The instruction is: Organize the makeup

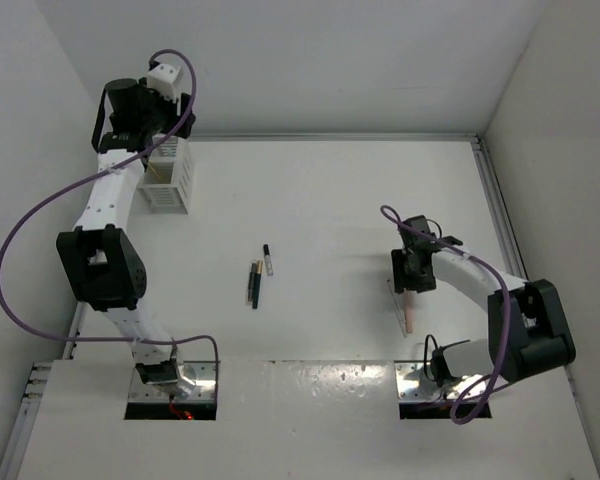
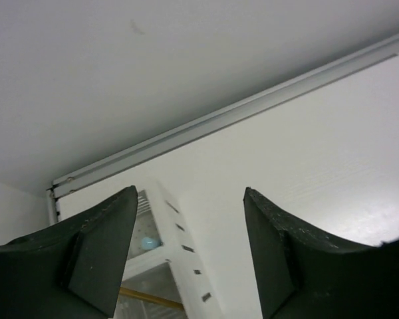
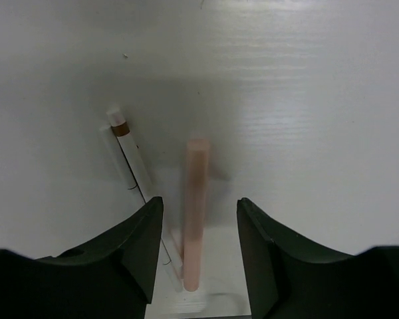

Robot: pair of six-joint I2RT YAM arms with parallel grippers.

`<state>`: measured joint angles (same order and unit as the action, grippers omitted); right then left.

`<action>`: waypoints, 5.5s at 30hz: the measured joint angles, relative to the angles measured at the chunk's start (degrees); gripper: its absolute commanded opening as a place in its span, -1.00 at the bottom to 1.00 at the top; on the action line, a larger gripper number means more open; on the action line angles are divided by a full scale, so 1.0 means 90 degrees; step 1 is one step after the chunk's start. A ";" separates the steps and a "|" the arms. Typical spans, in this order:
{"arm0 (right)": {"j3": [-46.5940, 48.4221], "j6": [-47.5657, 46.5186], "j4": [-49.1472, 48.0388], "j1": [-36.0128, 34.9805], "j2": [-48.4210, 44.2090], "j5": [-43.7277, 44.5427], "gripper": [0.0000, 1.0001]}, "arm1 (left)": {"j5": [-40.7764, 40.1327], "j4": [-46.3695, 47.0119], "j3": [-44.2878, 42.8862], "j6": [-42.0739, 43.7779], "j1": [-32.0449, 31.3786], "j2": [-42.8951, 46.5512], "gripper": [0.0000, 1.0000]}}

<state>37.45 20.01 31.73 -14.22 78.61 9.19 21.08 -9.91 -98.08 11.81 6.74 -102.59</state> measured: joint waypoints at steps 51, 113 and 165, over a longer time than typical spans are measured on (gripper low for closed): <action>0.3553 0.0714 -0.6630 -0.2285 0.1802 -0.2839 -1.00 | 0.3298 0.0495 0.3150 -0.0488 -0.2455 0.2069 0.57; 0.2251 -0.0330 -0.4036 -0.0486 0.1256 -0.1960 1.00 | 0.1032 0.4301 0.1370 -0.0882 0.1139 -0.2067 0.13; 0.0255 -0.0175 -0.0010 -0.0393 -0.1292 -0.0308 0.40 | 0.0032 -0.1605 0.5022 0.0216 -0.2977 0.1532 0.32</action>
<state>39.75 18.44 31.64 -17.76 66.98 6.42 21.37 -24.36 -52.88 13.76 -20.05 -88.79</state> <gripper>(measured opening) 0.700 0.661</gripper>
